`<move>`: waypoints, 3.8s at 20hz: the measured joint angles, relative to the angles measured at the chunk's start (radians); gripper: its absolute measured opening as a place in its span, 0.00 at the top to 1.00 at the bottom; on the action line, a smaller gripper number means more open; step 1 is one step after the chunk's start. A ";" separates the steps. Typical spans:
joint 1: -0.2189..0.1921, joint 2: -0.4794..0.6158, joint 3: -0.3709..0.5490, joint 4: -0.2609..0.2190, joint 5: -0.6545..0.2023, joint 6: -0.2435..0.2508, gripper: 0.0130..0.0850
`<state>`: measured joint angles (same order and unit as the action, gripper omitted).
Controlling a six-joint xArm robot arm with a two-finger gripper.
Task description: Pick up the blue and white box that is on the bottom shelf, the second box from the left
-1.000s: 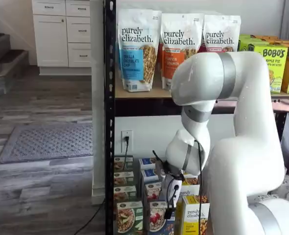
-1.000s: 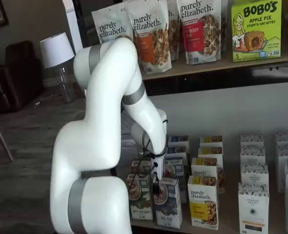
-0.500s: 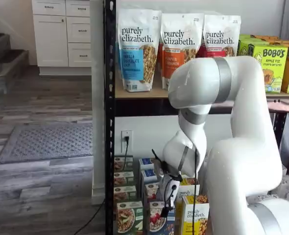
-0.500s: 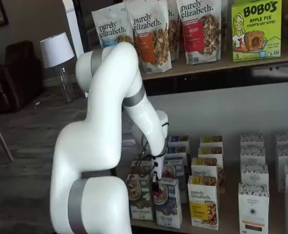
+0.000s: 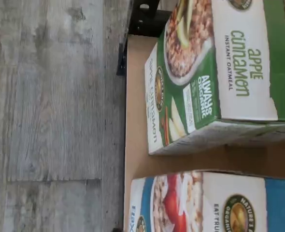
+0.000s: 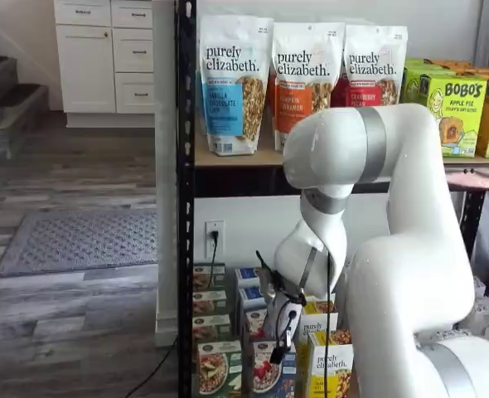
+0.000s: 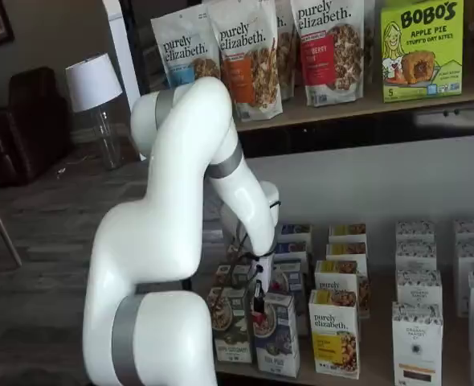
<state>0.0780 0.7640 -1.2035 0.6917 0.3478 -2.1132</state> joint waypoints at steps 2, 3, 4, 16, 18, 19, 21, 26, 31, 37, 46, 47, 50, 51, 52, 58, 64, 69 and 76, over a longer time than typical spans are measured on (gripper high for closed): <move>-0.001 0.016 -0.019 -0.005 0.002 0.004 0.00; -0.002 0.024 -0.028 -0.007 0.003 0.005 0.00; -0.003 0.031 -0.037 -0.010 0.003 0.008 0.00; -0.005 0.129 -0.155 -0.107 0.016 0.097 0.00; -0.005 0.142 -0.166 -0.141 0.014 0.127 0.00; -0.005 0.148 -0.172 -0.166 0.014 0.149 0.00; -0.007 0.159 -0.181 -0.213 0.016 0.188 0.00; -0.015 0.186 -0.215 -0.359 0.053 0.314 0.00; -0.012 0.204 -0.234 -0.420 0.073 0.372 0.00; -0.008 0.209 -0.230 -0.452 0.071 0.403 0.00; -0.004 0.207 -0.210 -0.470 0.054 0.421 0.00; -0.003 0.207 -0.208 -0.467 0.051 0.419 0.00; 0.000 0.206 -0.204 -0.457 0.048 0.413 0.00; 0.002 0.205 -0.202 -0.455 0.047 0.413 0.06; 0.003 0.204 -0.201 -0.453 0.047 0.412 0.11; 0.007 0.196 -0.187 -0.446 0.044 0.409 0.28; 0.006 0.185 -0.171 -0.481 0.037 0.439 0.28; 0.004 0.177 -0.161 -0.480 0.038 0.437 0.39; -0.002 0.164 -0.142 -0.478 0.031 0.428 0.56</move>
<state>0.0761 0.9284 -1.3456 0.2139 0.3789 -1.6850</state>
